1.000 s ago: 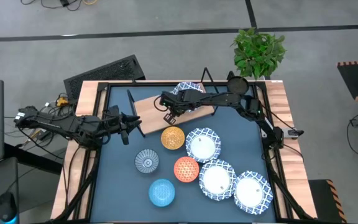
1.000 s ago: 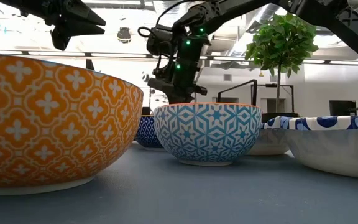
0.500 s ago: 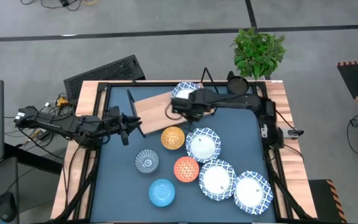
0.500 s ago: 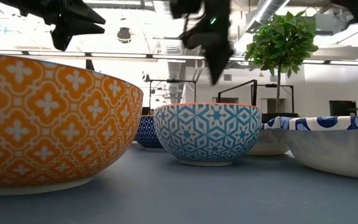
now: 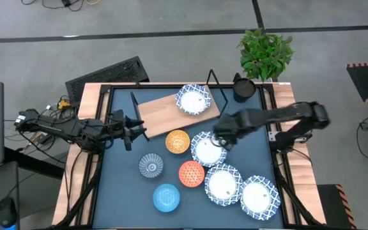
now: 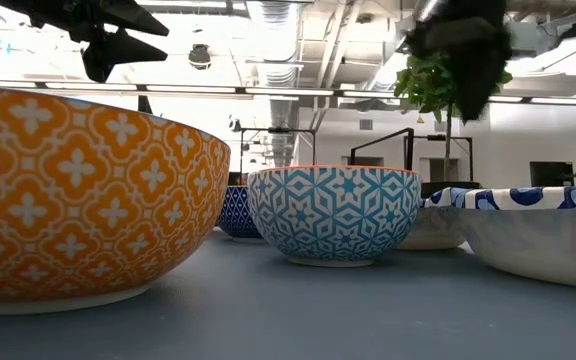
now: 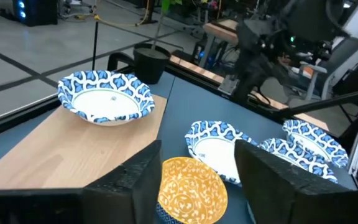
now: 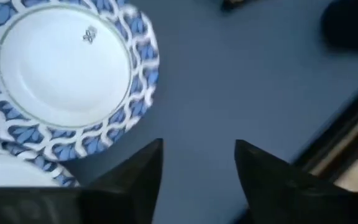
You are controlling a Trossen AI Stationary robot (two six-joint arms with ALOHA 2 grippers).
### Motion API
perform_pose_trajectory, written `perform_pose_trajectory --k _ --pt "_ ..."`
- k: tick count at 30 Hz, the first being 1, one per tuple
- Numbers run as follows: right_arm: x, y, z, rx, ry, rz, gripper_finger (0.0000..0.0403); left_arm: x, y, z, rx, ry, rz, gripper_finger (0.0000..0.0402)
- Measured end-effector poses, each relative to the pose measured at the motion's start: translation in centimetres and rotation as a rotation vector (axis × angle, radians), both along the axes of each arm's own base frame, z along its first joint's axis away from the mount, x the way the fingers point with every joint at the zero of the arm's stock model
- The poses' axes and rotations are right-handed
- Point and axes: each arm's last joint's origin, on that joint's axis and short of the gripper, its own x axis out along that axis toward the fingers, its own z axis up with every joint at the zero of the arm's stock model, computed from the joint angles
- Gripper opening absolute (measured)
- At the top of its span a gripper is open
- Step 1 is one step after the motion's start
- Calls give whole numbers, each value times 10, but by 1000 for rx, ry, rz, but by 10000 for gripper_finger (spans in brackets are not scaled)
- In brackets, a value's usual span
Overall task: Place and stack bowls onto a shelf
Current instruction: Stack the white patterned bowl on top of the white patterned bowl on the shelf
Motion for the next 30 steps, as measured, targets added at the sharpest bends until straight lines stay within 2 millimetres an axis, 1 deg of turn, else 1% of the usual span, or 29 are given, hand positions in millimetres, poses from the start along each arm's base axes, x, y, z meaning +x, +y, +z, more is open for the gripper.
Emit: perform_pose_trajectory --k 3,8,11,15,18,21,23,25,28,30 --pt "-17 4 -24 47 -148 -73 256 0 1 0 3 -1 20 207" --pt "-28 1 -68 141 -298 -151 260 0 1 0 -9 -7 28 215" --pt "-28 -3 -84 173 -336 -174 260 0 1 0 -19 -10 30 214" --pt "-22 -5 -98 188 -375 -177 260 0 1 0 -19 -7 30 213" --pt "-15 -6 -107 188 -366 -183 260 0 1 0 -18 -6 36 213" --pt "-11 -6 -119 181 -317 -192 258 2 1 -2 -15 3 41 213" --pt "-10 -6 -126 176 -277 -205 249 4 0 -4 -10 20 46 213" --pt "-8 -6 -132 173 -259 -222 233 7 0 -5 -7 29 56 213" --pt "-7 -6 -136 168 -249 -226 189 10 -1 -8 -11 45 62 213" --pt "-6 -6 -136 162 -252 -229 148 11 -1 -10 -10 60 66 213"
